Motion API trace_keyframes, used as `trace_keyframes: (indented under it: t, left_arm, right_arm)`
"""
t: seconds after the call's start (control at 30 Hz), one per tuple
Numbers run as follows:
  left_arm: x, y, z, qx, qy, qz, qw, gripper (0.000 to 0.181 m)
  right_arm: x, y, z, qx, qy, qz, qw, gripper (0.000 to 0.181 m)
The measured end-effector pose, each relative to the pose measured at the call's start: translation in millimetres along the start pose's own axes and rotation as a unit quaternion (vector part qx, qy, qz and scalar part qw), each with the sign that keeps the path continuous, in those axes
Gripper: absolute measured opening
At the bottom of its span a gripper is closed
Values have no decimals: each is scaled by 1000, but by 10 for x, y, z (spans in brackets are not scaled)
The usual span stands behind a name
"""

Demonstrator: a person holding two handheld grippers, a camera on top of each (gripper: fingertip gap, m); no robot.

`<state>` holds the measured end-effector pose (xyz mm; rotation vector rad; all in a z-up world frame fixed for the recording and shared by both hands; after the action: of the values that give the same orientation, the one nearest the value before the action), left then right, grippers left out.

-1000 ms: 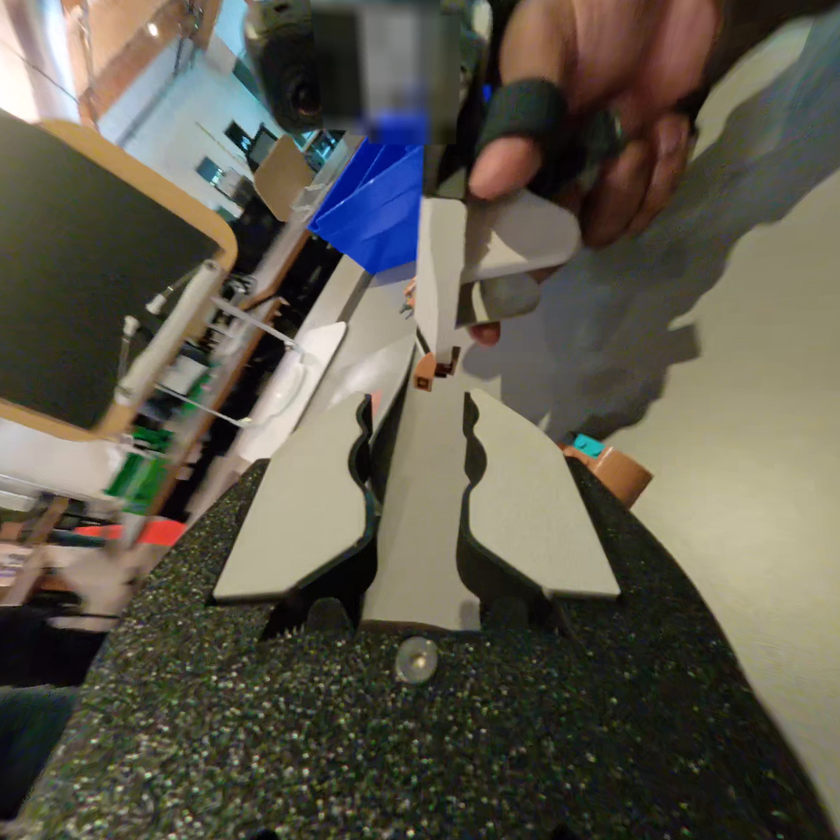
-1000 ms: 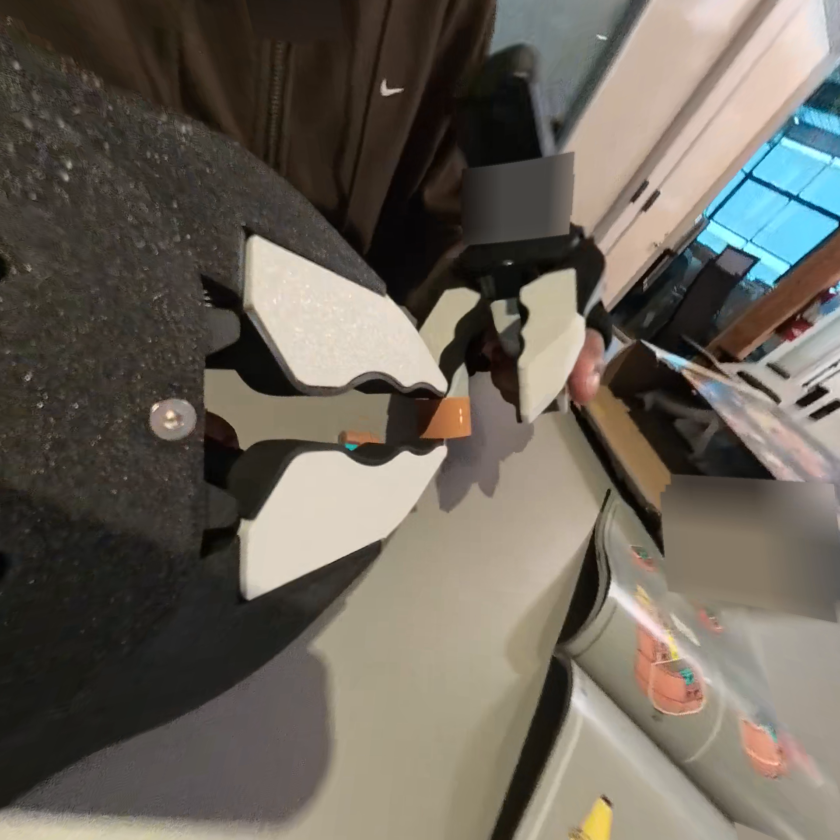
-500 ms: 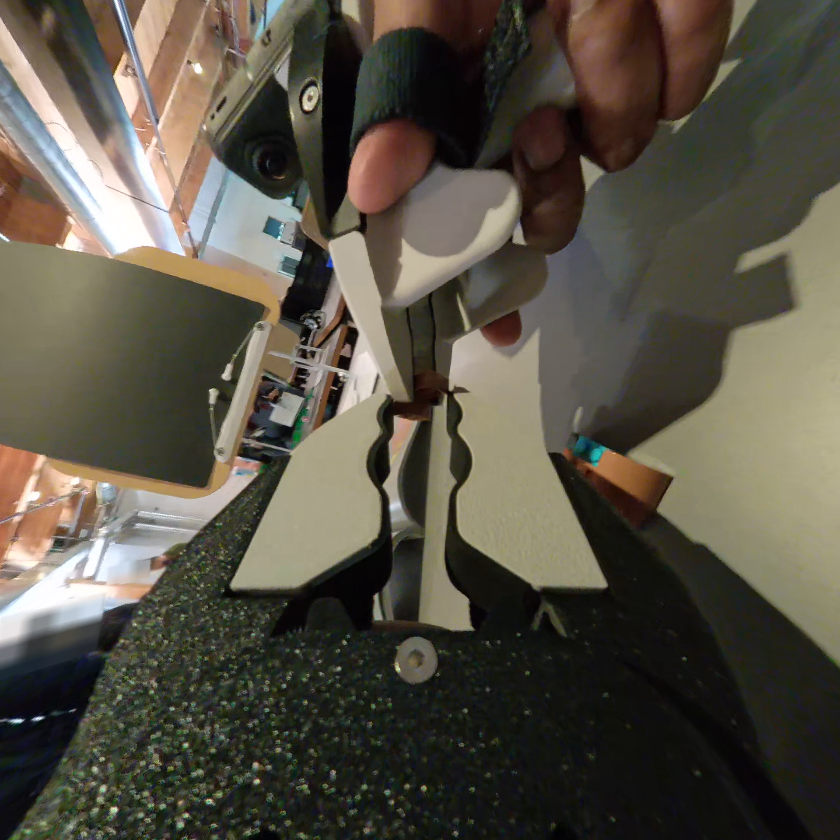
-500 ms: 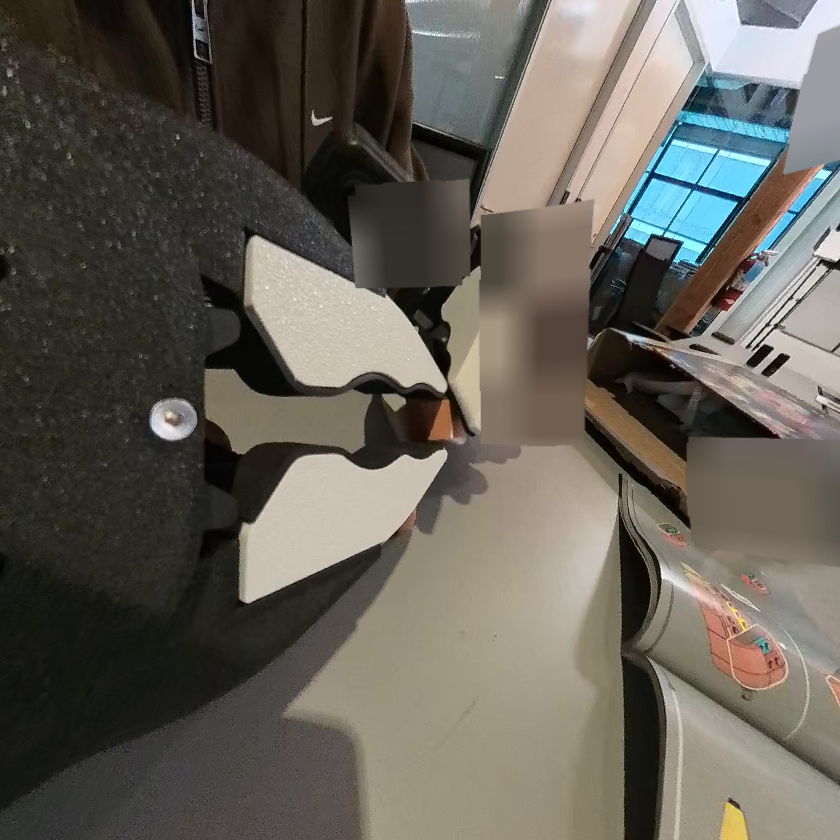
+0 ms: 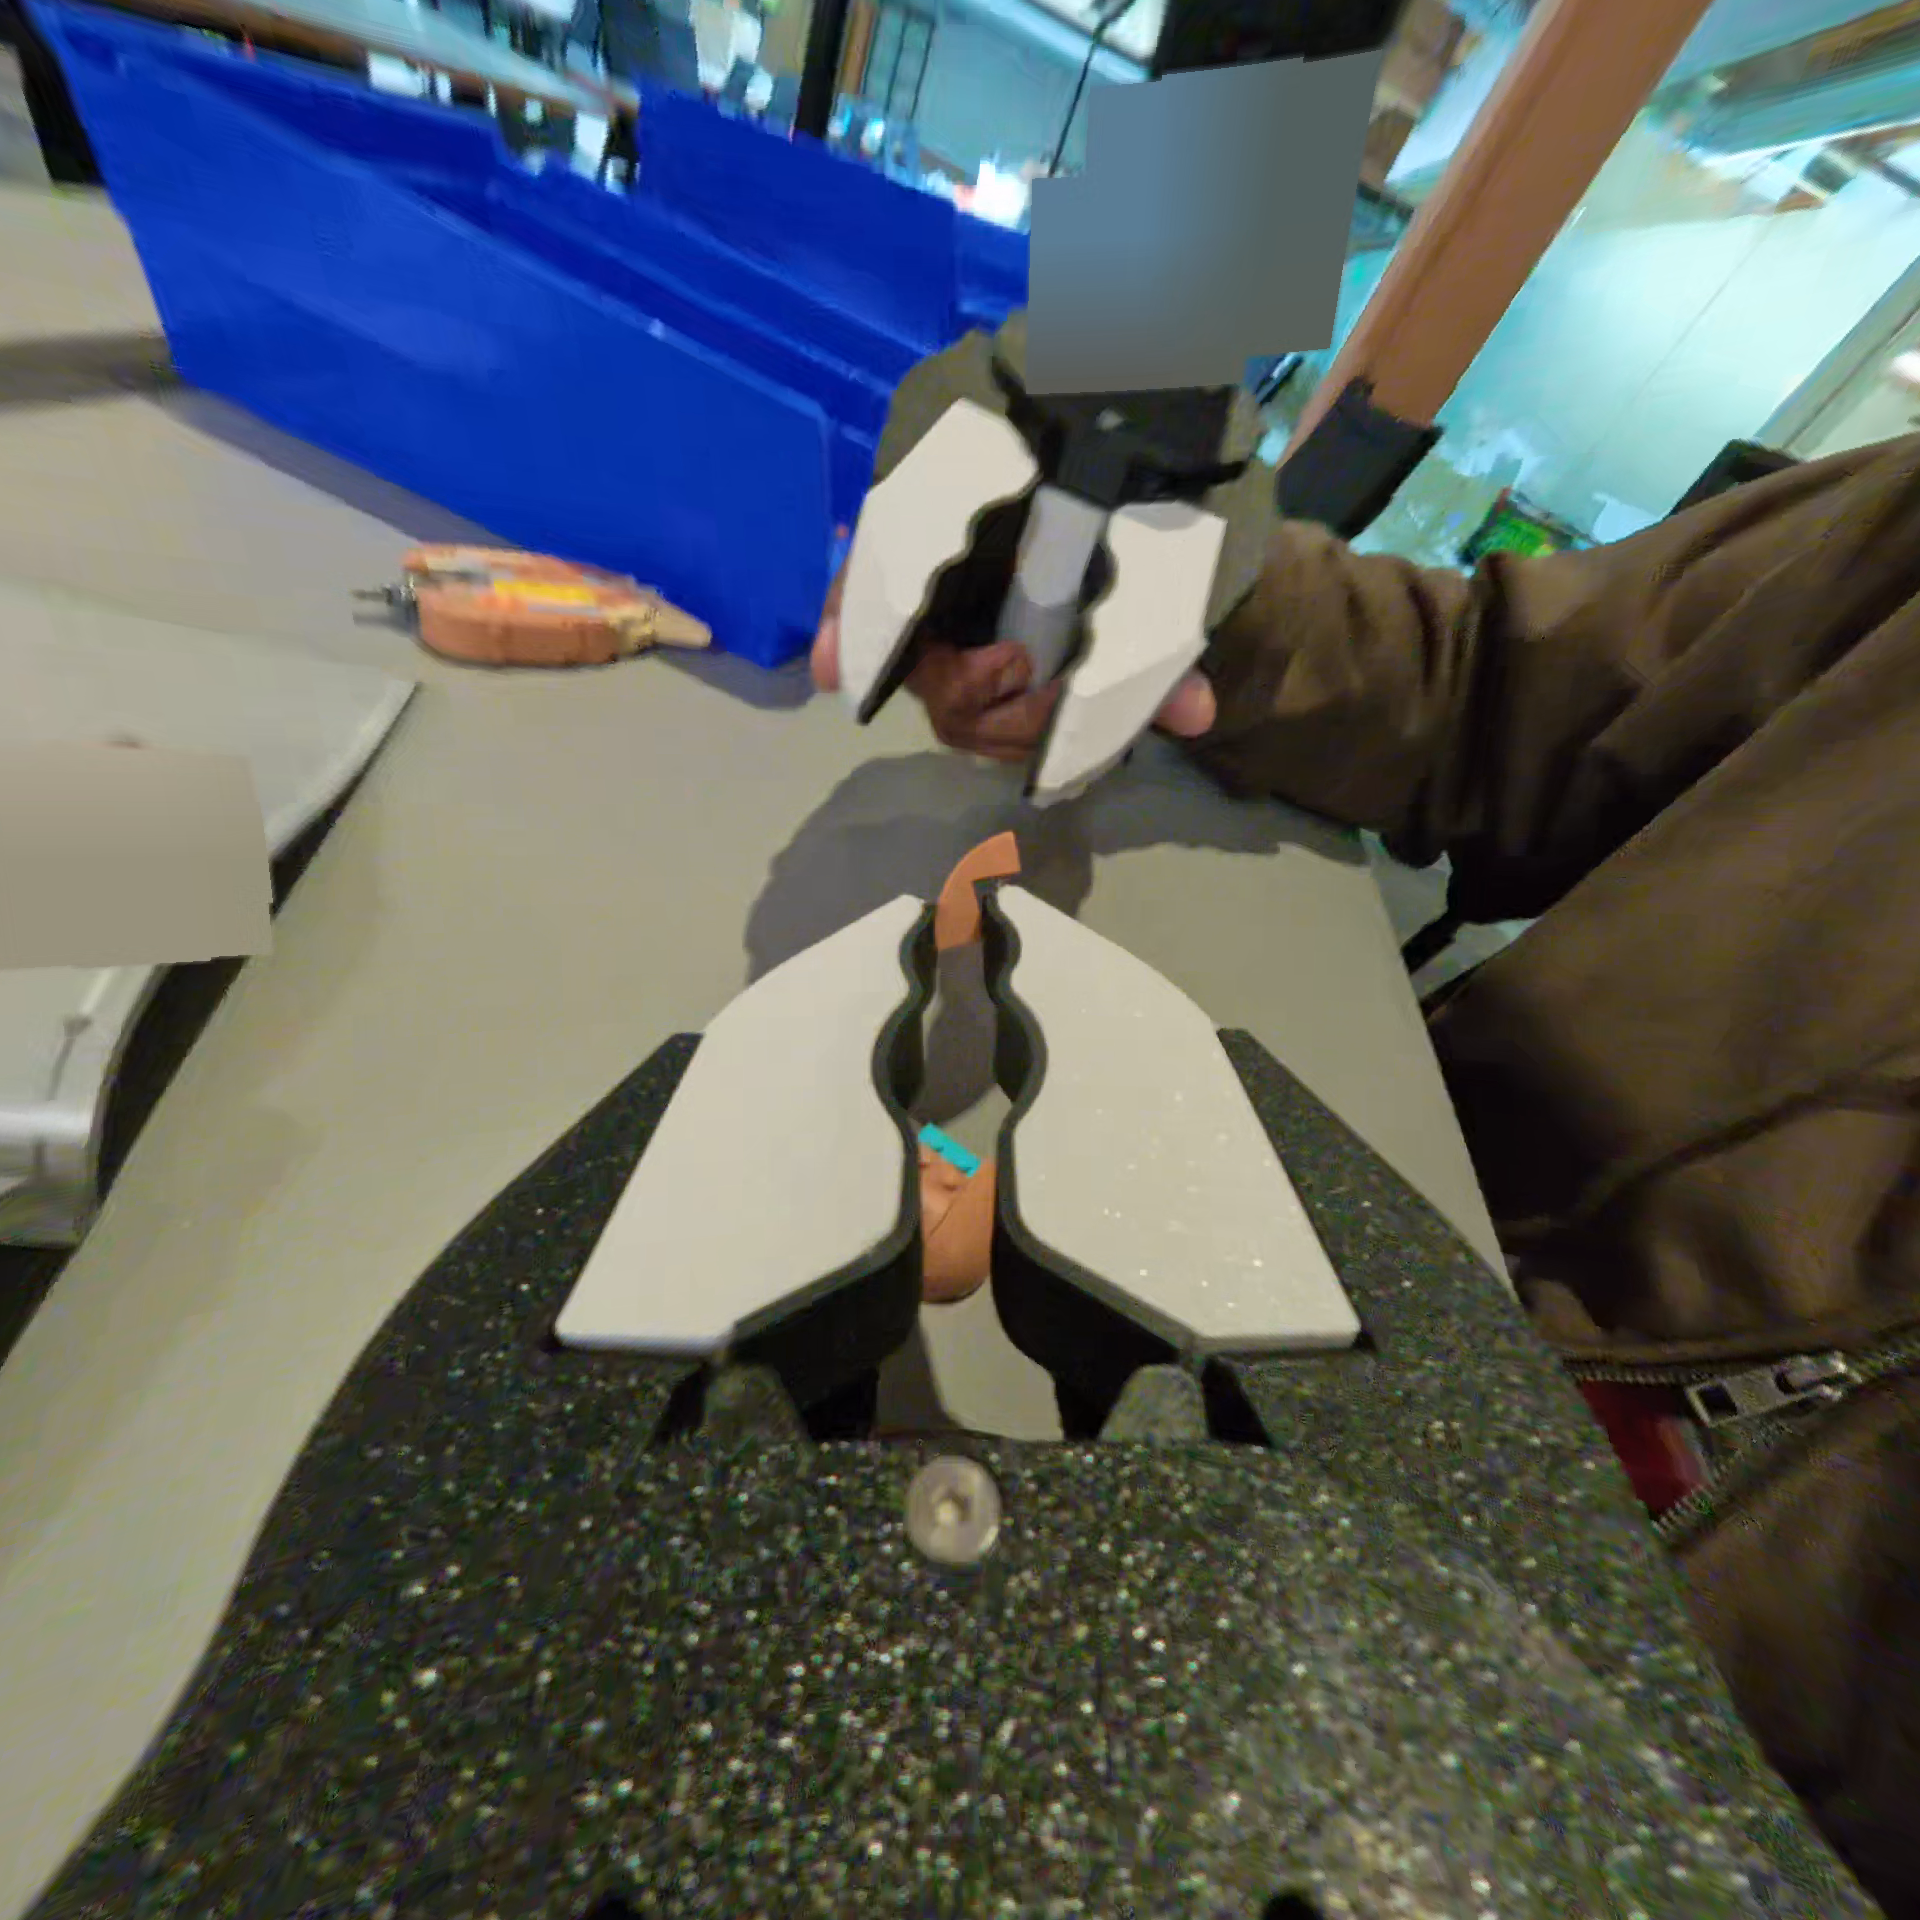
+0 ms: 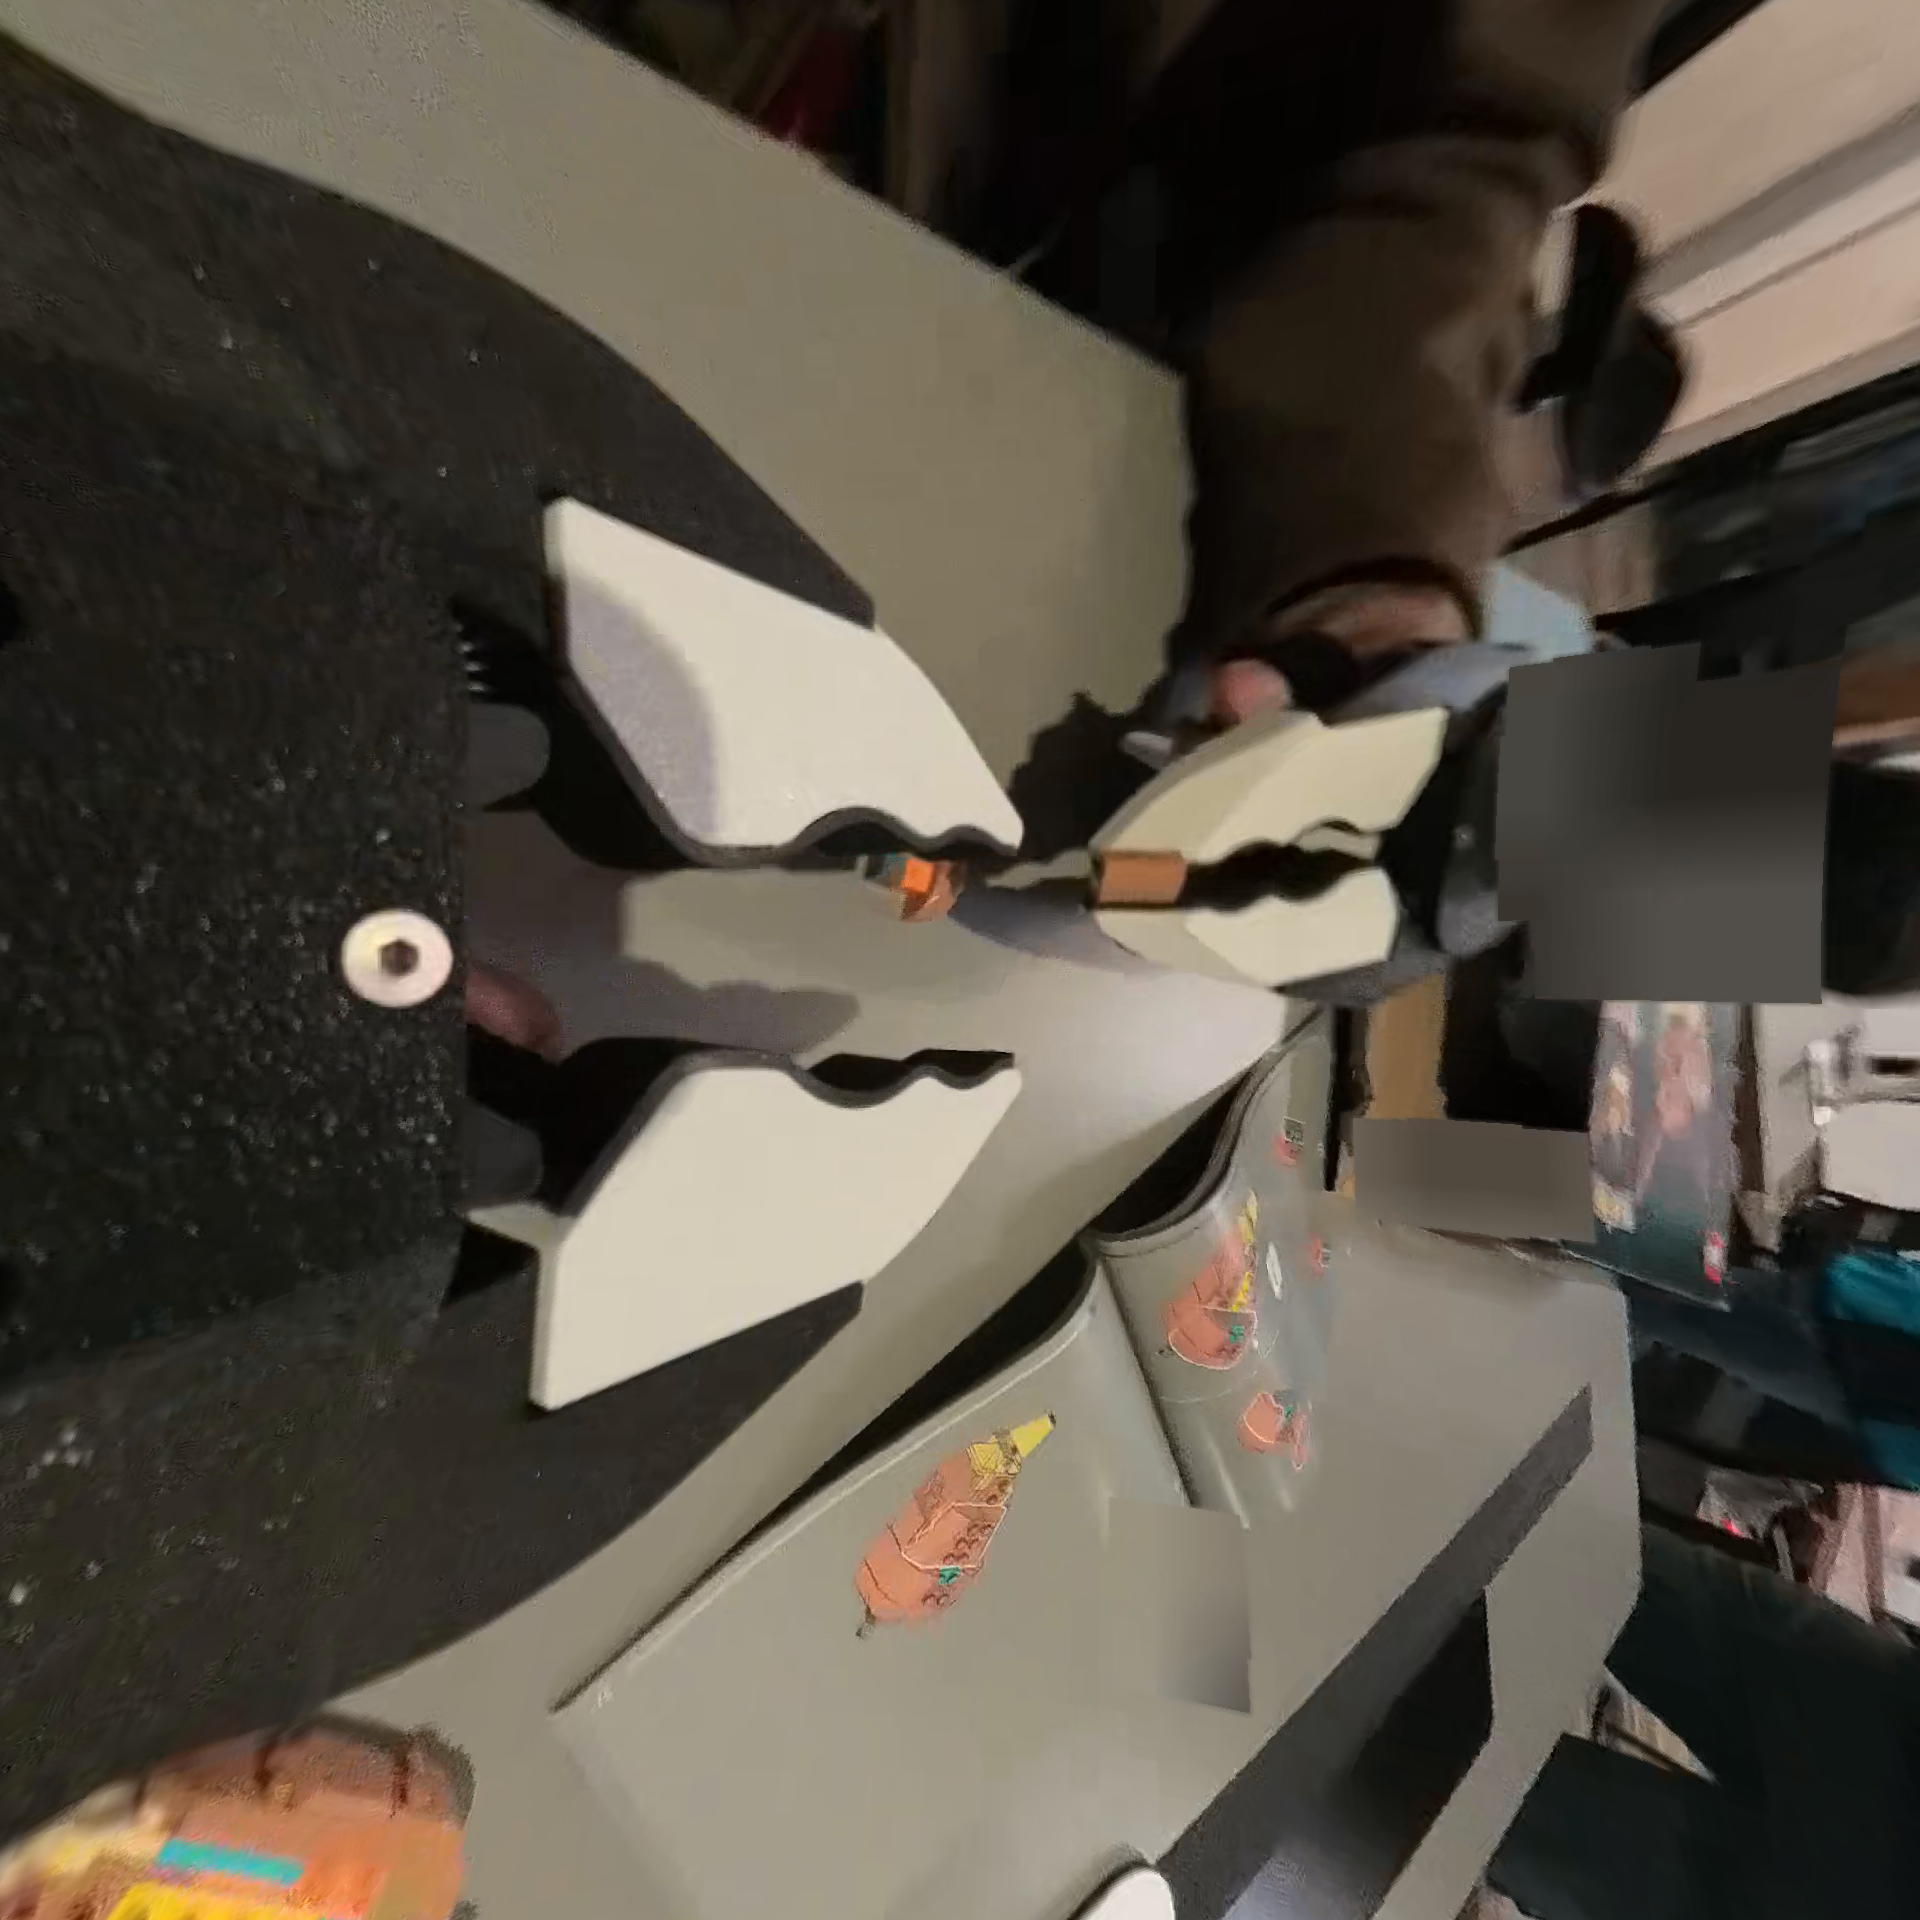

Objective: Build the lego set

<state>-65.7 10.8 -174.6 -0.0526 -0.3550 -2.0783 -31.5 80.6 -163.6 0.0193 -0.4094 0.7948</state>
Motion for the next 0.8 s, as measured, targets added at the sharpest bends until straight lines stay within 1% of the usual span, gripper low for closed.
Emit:
trace_keyframes:
  t: [0.07, 0.17, 0.27, 0.37, 0.47, 0.6, 0.8]
  left_arm:
    - [-31, -32, -94, -7, -25, 2, 1000, 8]
    - [-74, 49, -123, -7, -45, -30, 999, 8]
    - [-111, 111, -83, 40, -45, -81, 995, 8]
    - [-133, 174, -22, 103, -40, -146, 983, 8]
    - [-149, 205, -26, 132, -51, -180, 973, 8]
    - [-151, 244, -44, 154, -51, -222, 961, 8]
    - [-162, 364, -92, 151, -67, -274, 947, 8]
  right_arm:
    - [-43, 16, -79, 39, -23, -13, 999, 36]
    - [-94, -56, -117, 117, -15, -1, 993, 37]
    - [-115, -168, -74, 196, 11, 29, 980, 36]
    - [-107, -272, -2, 247, 31, 60, 967, 35]
    - [-90, -329, 44, 278, 38, 80, 956, 32]
    - [-99, -386, 14, 304, 28, 103, 947, 27]
    - [-127, -535, -5, 326, 25, 134, 936, 19]
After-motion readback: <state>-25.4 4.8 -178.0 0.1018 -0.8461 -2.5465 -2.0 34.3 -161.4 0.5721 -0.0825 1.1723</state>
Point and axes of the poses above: each gripper's, where its closed fingertips meet, x back along the fingers, z out of its top, y = z × x across the jaws, the point moved 3 cm from there along x, back along the fingers, and after that the axes turned 8 degrees about -x, right-handed, at the moved point
